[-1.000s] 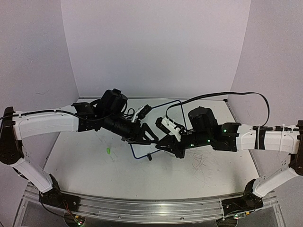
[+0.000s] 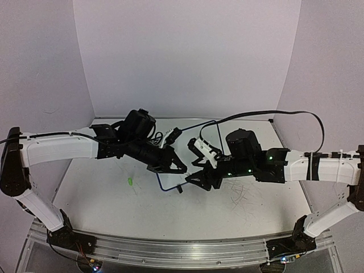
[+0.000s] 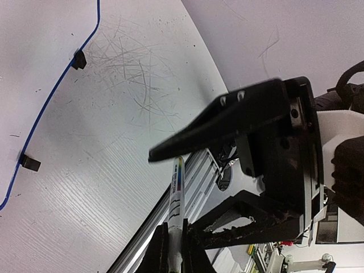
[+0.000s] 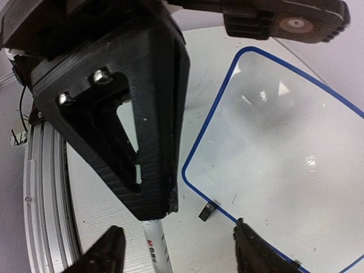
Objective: Write a sentence on the whiteboard
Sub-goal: Pass from the right arm to the left, then pass from the left arm to the right
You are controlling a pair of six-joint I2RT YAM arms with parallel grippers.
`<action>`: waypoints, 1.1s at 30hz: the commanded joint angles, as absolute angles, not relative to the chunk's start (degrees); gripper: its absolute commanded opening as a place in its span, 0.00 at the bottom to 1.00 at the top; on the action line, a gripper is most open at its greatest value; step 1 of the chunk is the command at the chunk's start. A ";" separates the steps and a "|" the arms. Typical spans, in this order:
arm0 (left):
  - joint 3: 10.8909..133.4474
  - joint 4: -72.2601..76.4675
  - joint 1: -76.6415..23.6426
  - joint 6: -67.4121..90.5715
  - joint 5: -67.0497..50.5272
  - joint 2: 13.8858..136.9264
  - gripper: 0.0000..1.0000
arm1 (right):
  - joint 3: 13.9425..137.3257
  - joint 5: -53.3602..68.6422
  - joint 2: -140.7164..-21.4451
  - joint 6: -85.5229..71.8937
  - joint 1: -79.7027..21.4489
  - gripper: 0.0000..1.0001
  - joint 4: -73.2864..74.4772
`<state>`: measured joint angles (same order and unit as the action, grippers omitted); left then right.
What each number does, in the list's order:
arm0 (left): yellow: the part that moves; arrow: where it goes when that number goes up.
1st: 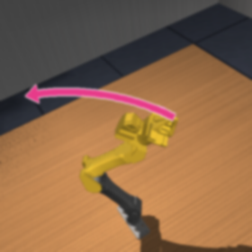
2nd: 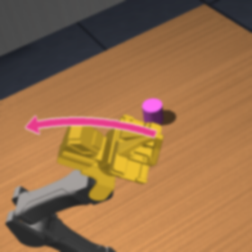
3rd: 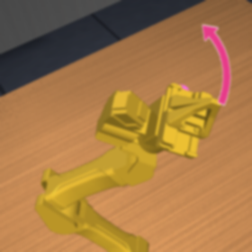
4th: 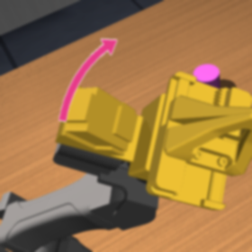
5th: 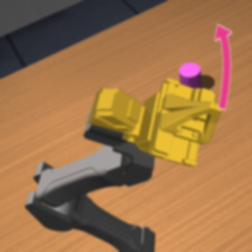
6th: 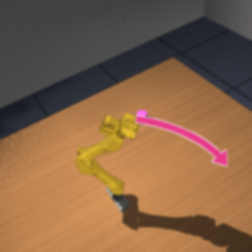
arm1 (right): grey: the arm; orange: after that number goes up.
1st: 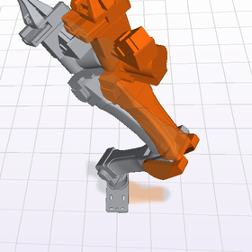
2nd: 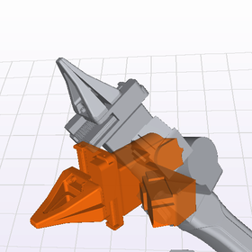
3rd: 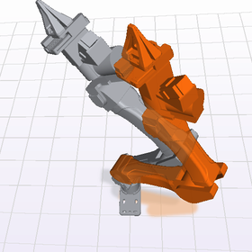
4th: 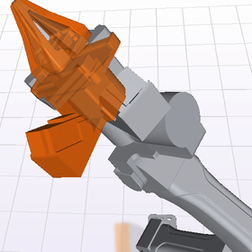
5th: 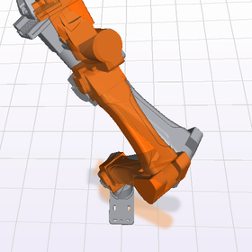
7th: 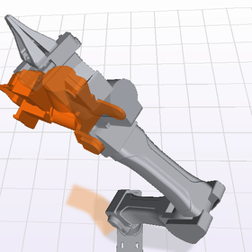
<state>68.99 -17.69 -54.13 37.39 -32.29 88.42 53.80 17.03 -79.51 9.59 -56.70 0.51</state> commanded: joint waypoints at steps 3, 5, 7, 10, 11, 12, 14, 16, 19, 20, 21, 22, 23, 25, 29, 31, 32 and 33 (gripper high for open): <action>71.72 -16.15 -54.32 35.75 -25.71 83.40 0.00 | 53.92 6.69 -74.87 2.83 -56.39 0.94 -1.66; 71.83 -16.15 -54.24 34.83 -22.46 81.47 0.00 | 52.05 4.69 -71.88 -2.63 -55.35 0.98 -3.14; 71.82 -15.14 -54.19 33.59 -18.15 78.95 0.00 | 49.64 5.32 -68.01 -7.58 -53.54 0.98 -6.07; 70.62 -10.04 -53.70 33.14 -14.23 74.92 0.00 | 47.06 6.52 -62.48 -16.96 -50.34 0.98 -9.73; 69.86 -7.22 -53.51 33.44 -13.84 73.47 0.00 | 46.55 9.43 -60.83 -19.70 -48.48 0.98 -11.29; 69.17 -4.13 -53.33 33.93 -13.71 72.29 0.00 | 46.07 13.45 -59.52 -22.11 -46.34 0.98 -13.61; 68.16 1.28 -53.04 35.33 -14.65 71.11 0.00 | 45.83 21.75 -58.26 -28.08 -42.93 0.98 -18.52; 67.95 5.76 -53.00 36.58 -15.77 70.92 0.00 | 47.33 29.06 -58.76 -31.36 -41.27 0.98 -22.39; 66.73 13.12 -53.05 39.17 -17.34 70.98 0.00 | 50.76 33.12 -60.58 -36.86 -40.92 0.98 -26.24; 66.54 14.91 -53.01 39.90 -18.28 71.36 0.00 | 51.47 33.32 -61.08 -38.97 -40.89 0.98 -27.97; 66.54 16.93 -53.00 40.40 -19.32 71.88 0.00 | 52.12 33.57 -61.70 -40.44 -40.91 0.98 -29.73; 66.94 18.26 -53.06 40.81 -20.91 72.63 0.00 | 52.92 33.89 -62.40 -41.20 -40.91 0.98 -30.84; 67.51 19.15 -53.08 41.05 -22.19 73.38 0.00 | 53.83 34.41 -63.11 -41.12 -40.92 0.98 -31.33; 68.41 20.05 -53.25 41.37 -23.69 74.71 0.00 | 55.37 36.43 -64.44 -39.14 -40.88 0.98 -31.93; 69.11 20.62 -53.30 41.95 -26.09 76.11 0.00 | 56.31 36.80 -65.44 -36.08 -40.93 0.98 -31.10; 69.09 20.92 -53.35 42.10 -26.92 76.39 0.00 | 58.59 38.44 -66.32 -33.47 -40.91 0.97 -26.56; 68.93 21.01 -53.35 42.25 -27.06 76.46 0.00 | 60.09 39.75 -67.15 -32.11 -40.90 0.96 -23.58; 68.79 21.11 -53.37 42.41 -27.24 76.55 0.00 | 61.18 41.74 -68.04 -30.95 -40.93 0.96 -21.67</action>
<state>67.09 16.42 -53.19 41.08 -24.25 76.64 55.18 35.80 -65.82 -35.64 -40.91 -26.38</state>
